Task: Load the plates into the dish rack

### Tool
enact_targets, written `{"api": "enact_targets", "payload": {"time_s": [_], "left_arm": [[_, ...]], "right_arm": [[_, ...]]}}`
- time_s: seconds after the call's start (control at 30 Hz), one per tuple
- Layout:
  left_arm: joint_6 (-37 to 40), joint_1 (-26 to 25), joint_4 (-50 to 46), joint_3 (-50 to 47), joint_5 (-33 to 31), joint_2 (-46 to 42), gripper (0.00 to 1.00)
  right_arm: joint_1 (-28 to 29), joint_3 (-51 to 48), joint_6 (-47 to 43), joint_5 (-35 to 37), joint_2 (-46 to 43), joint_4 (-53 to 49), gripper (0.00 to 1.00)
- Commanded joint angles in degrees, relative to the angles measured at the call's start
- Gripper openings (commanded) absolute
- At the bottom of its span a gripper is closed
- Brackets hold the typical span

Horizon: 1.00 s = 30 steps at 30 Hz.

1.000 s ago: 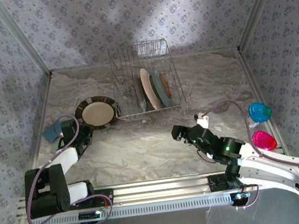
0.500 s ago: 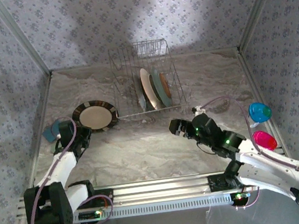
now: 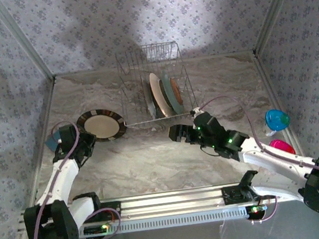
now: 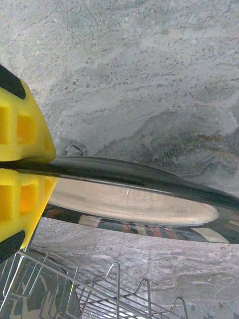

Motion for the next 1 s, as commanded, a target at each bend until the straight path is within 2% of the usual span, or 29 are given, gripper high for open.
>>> {"api": "enact_targets", "payload": {"time_s": [0.0,0.37,0.5,0.7,0.97], "left_arm": [[3.5,0.2,2.0,5.9,1.8,-3.7,0.00],[9.0,2.1,-3.9,9.6,3.5,-6.4,0.00],[11.2,3.1,-8.8,13.0,2.9,-7.0,0.00],[10.0,3.6,-10.8,15.7,1.1,-11.6,0.00],[10.5,3.7,-14.1,20.2,1.7,-11.0,0.00]], "right_arm": [[-0.4,2.4,-1.4,-1.9,0.5,1.5,0.99],[-0.7,2.3,-0.8,-2.4,0.0,1.3,0.99],[-0.8,2.5,-1.6,-3.9,-0.6,0.6,0.99],[-2.3,3.7,-3.5,-3.6,-3.5,-4.3,0.99],[-5.0,3.5,-3.5,-5.8,-4.7,-3.7,0.99]]}}
